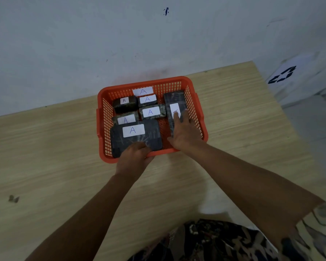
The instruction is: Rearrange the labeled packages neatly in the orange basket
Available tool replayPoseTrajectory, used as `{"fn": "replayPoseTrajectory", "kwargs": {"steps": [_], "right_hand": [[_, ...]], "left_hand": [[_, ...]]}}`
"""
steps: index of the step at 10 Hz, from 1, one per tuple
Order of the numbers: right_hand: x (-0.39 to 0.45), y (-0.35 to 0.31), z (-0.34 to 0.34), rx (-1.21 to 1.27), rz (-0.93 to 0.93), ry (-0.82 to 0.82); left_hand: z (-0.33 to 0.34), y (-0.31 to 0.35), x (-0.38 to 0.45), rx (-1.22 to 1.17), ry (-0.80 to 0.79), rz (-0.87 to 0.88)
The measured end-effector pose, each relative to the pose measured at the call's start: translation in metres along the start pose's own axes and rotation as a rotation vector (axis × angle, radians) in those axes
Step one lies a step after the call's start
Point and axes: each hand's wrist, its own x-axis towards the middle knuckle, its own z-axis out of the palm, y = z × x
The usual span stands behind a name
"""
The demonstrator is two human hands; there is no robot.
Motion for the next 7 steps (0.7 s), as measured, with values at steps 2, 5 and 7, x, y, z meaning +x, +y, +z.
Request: {"fn": "replayPoseTrajectory", "kwargs": {"steps": [2, 5, 7], "right_hand": [[0.005, 0.005, 0.001, -0.011, 0.016, -0.062], [0.003, 0.001, -0.006, -0.117, 0.038, -0.178], [-0.013, 0.000, -0.019, -0.176, -0.007, -0.006]], "left_hand": [[0.002, -0.001, 0.000, 0.019, -0.018, -0.016], [-0.005, 0.002, 0.002, 0.003, -0.053, -0.027], [-0.027, 0.002, 0.008, -0.005, -0.155, 0.084]]}}
